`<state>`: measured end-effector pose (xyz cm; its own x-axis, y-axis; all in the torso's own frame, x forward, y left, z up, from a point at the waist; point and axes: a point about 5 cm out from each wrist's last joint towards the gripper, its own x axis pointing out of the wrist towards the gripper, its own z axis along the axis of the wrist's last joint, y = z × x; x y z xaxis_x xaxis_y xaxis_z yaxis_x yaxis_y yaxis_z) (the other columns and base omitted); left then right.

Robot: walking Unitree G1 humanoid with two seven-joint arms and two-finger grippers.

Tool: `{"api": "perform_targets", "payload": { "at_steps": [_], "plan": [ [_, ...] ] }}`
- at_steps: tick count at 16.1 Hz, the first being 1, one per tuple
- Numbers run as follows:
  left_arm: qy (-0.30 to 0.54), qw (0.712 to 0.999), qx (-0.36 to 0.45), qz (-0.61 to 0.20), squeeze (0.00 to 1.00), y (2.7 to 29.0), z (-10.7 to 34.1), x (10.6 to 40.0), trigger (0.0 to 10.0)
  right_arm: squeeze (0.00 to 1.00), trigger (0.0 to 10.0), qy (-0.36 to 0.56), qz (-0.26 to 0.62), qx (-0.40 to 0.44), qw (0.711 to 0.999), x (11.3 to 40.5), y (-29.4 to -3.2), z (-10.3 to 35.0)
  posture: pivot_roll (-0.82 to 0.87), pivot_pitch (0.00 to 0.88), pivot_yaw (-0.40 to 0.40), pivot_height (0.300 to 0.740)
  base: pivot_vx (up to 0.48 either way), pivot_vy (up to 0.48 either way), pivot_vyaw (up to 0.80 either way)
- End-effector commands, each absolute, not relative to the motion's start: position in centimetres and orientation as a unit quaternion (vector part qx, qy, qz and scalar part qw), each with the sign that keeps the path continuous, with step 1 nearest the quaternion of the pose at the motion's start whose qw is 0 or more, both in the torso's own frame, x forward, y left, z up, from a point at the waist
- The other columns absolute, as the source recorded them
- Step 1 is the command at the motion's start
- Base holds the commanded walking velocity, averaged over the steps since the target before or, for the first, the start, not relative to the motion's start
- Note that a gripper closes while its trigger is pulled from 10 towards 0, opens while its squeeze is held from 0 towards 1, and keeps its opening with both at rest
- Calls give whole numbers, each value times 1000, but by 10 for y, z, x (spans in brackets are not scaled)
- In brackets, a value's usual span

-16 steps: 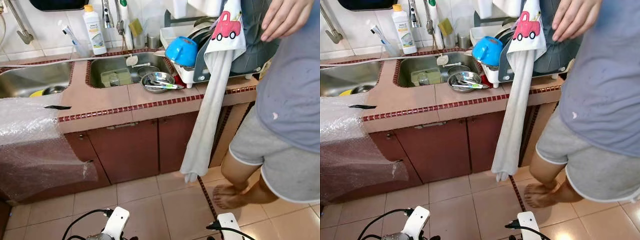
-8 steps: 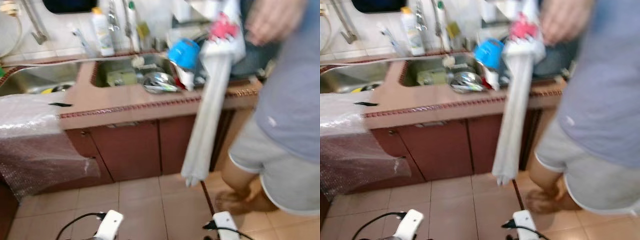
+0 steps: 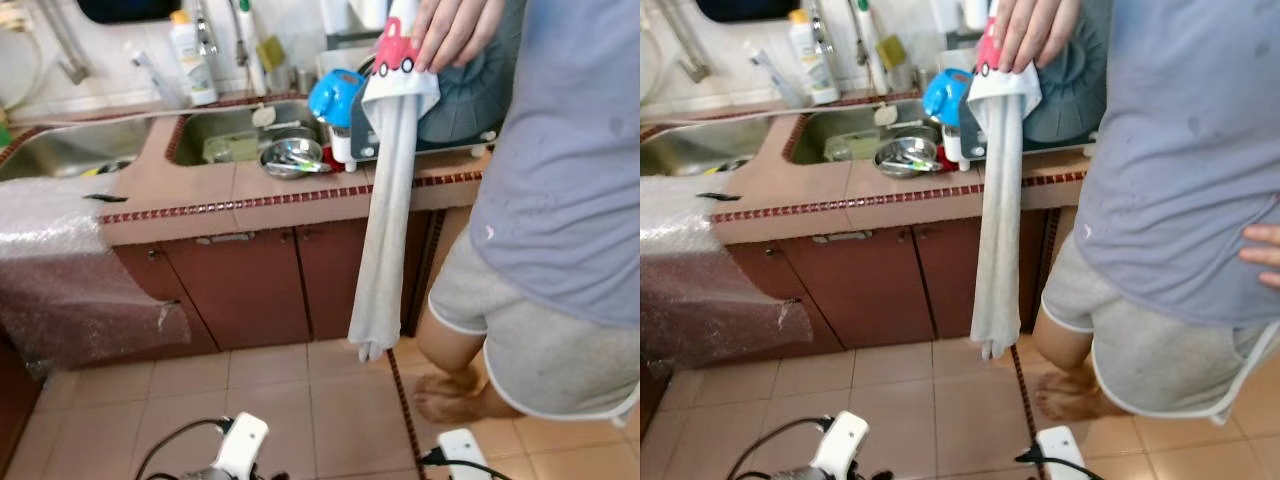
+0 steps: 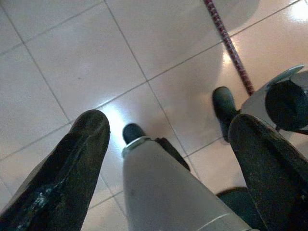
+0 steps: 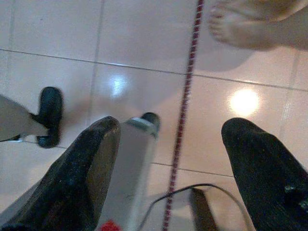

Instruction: Kitchen organization

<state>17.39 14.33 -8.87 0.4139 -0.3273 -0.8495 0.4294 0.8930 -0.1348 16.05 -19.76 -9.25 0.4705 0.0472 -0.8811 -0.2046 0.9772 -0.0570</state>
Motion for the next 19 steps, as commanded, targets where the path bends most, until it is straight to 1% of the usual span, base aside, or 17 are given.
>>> {"api": "perform_targets", "payload": {
  "at_steps": [1,3,5,7,10,13,17,19],
  "plan": [
    [497,839,61,-215,0,156,-88,174,10000,0,10000,508,85,-67,854,161,-185,-94,-17,0,82,740,0,0,0],
    [492,840,59,-218,0,153,-86,178,10000,0,10000,508,83,-62,855,162,-183,-94,-16,0,84,740,0,0,0],
    [489,843,58,-216,0,157,-81,188,10000,0,10000,508,84,-57,855,163,-182,-93,-13,0,87,740,0,0,0],
    [488,843,63,-218,0,158,-79,193,10000,0,10000,507,83,-52,856,166,-180,-92,-14,0,89,740,0,0,0],
    [489,845,52,-211,0,156,-78,194,10000,0,10000,501,61,-20,863,174,-180,-90,-7,0,89,740,0,0,0],
    [488,845,52,-212,0,150,-79,193,10000,0,10000,499,57,-24,864,175,-184,-88,-23,0,68,740,0,0,0],
    [490,846,38,-206,0,134,-83,187,10000,0,10000,505,67,-51,859,172,-199,-87,-61,0,8,740,0,0,0],
    [493,845,33,-202,0,127,-85,184,10000,0,10000,507,67,-67,857,171,-212,-86,-80,0,-14,740,0,0,0]
  ]
}}
